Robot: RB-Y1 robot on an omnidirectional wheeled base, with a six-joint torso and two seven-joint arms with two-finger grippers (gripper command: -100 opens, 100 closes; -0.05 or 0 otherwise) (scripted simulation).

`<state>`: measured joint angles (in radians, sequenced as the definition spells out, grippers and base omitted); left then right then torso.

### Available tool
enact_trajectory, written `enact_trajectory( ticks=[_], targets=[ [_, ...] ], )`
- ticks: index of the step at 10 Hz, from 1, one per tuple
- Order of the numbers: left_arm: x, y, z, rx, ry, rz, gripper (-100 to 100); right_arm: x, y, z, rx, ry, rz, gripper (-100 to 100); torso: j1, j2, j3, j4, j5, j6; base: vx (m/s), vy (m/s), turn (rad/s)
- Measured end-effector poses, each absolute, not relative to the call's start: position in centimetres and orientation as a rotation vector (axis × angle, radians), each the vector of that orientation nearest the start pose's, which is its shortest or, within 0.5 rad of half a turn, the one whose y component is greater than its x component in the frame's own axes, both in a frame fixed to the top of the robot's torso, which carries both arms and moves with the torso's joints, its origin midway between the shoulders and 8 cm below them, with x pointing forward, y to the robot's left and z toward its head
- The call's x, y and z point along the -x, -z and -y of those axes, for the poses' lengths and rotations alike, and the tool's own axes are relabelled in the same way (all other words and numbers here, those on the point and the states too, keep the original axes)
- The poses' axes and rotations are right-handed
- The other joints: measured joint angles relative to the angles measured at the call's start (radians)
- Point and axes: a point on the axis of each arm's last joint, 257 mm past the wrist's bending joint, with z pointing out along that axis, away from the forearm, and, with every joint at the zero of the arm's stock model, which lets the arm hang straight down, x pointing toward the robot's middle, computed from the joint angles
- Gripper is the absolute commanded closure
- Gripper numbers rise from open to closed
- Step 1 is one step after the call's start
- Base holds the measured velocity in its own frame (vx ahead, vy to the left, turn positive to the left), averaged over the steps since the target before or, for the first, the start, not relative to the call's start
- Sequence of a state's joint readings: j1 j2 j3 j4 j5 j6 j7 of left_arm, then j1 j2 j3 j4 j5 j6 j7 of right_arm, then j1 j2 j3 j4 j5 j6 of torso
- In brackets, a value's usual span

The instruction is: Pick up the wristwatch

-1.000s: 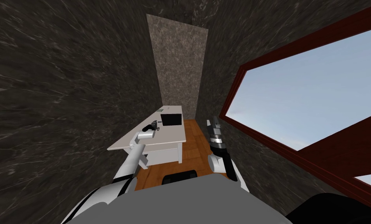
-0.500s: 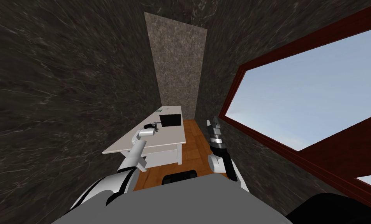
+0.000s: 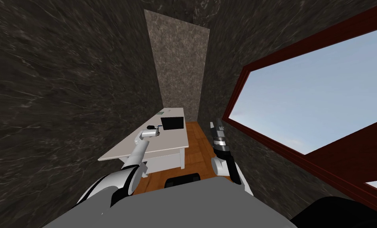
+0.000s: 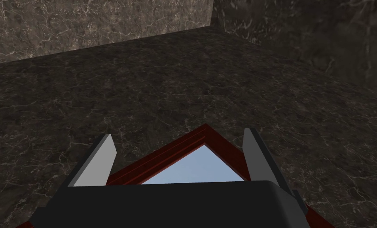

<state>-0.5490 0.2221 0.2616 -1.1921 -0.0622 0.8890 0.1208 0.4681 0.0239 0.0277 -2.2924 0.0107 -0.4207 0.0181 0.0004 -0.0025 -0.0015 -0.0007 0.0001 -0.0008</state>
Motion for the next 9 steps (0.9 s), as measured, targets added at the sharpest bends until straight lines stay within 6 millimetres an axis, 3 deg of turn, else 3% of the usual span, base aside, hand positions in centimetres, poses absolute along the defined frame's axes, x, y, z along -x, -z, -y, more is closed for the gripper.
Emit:
enact_trajectory(
  ticks=[9],
  targets=[
    [-58.1,32.1,-38.9,2.082,0.383,-1.541,-100,-35.8,-2.5,26.9,-0.696,-1.309,-0.629,0,0.0,0.0,0.0,0.0,0.0,0.0,0.042,0.006,-0.027]
  ],
)
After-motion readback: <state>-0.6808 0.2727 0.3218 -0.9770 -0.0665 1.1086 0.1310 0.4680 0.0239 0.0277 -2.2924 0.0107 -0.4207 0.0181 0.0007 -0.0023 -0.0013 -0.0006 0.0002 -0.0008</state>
